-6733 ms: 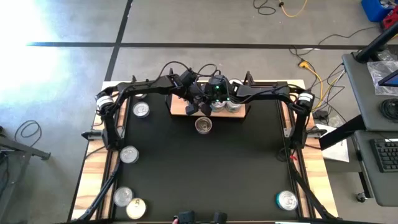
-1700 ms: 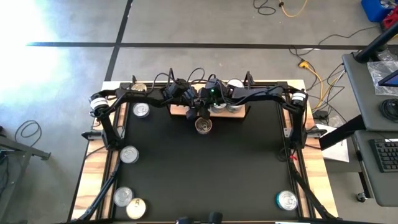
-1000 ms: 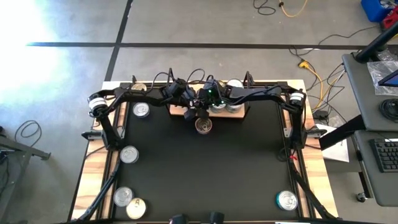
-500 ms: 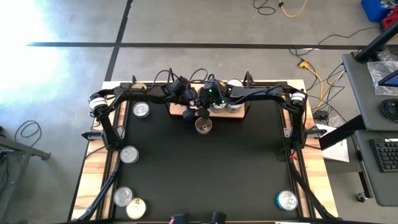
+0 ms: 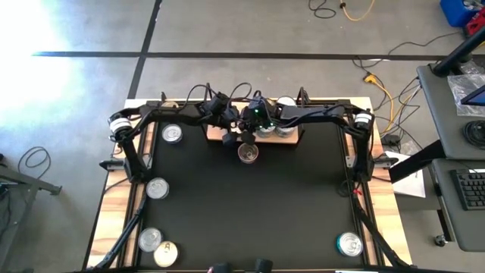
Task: Stack canned seafood by type on shelf
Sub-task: Put the blue-pink tuna can on the shelf
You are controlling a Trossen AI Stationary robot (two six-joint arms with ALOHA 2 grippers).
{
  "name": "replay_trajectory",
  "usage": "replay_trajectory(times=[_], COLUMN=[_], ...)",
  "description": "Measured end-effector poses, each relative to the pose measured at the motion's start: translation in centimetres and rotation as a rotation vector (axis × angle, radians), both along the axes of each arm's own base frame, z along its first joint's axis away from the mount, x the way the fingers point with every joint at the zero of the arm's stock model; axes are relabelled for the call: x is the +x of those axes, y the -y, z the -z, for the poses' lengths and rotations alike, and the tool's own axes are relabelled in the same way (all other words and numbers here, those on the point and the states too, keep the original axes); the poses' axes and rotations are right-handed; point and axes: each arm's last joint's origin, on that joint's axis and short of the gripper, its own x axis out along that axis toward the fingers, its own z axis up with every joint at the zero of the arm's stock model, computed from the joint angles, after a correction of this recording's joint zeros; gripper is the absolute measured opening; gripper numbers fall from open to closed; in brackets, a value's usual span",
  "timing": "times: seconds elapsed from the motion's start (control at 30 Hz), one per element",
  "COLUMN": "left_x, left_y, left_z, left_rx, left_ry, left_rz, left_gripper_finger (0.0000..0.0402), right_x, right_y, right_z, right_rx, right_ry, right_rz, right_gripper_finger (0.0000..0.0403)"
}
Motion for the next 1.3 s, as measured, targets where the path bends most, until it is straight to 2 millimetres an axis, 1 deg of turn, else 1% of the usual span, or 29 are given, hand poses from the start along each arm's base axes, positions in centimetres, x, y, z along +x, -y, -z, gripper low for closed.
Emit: replay_trajectory(times=[0.1,0.17,0.4,0.57,0.67,0.9,1.17,1.3], left_x=[0.2,0.2,0.5,0.8,0.8,0.7,0.8,0.8], left_y=[-0.1,-0.1,-0.3,-0.3,-0.3,-0.3,-0.5,-0.4], left_z=[0.5,0.9,0.6,0.3,0.2,-0.1,-0.3,-0.4], left_rx=[-0.024,-0.037,-0.023,-0.008,0.003,0.015,0.029,0.025], left_ry=[0.011,0.005,0.052,0.095,0.106,0.098,0.097,0.101], left_rz=[0.017,0.008,0.001,0.020,0.017,0.009,0.004,0.008], left_gripper_finger=[0.0399,0.0398,0.0398,0.0398,0.0398,0.0399,0.0399,0.0399], right_x=[0.5,0.8,1.0,1.4,1.6,1.5,0.4,0.2], right_y=[0.1,0.2,0.3,0.6,0.7,0.5,0.2,0.2], right_z=[-0.9,-1.2,-1.5,-2.1,-2.4,-1.8,-0.3,0.0], right_rx=[-0.021,-0.024,-0.022,-0.028,-0.038,-0.007,0.028,0.032], right_ry=[0.029,0.046,0.098,0.175,0.218,0.204,0.067,0.047], right_rz=[-0.011,-0.015,-0.040,0.000,-0.005,-0.062,-0.088,-0.089], right_gripper_finger=[0.0009,0.0009,0.0009,0.0009,0.0009,0.0009,0.0009,0.0009])
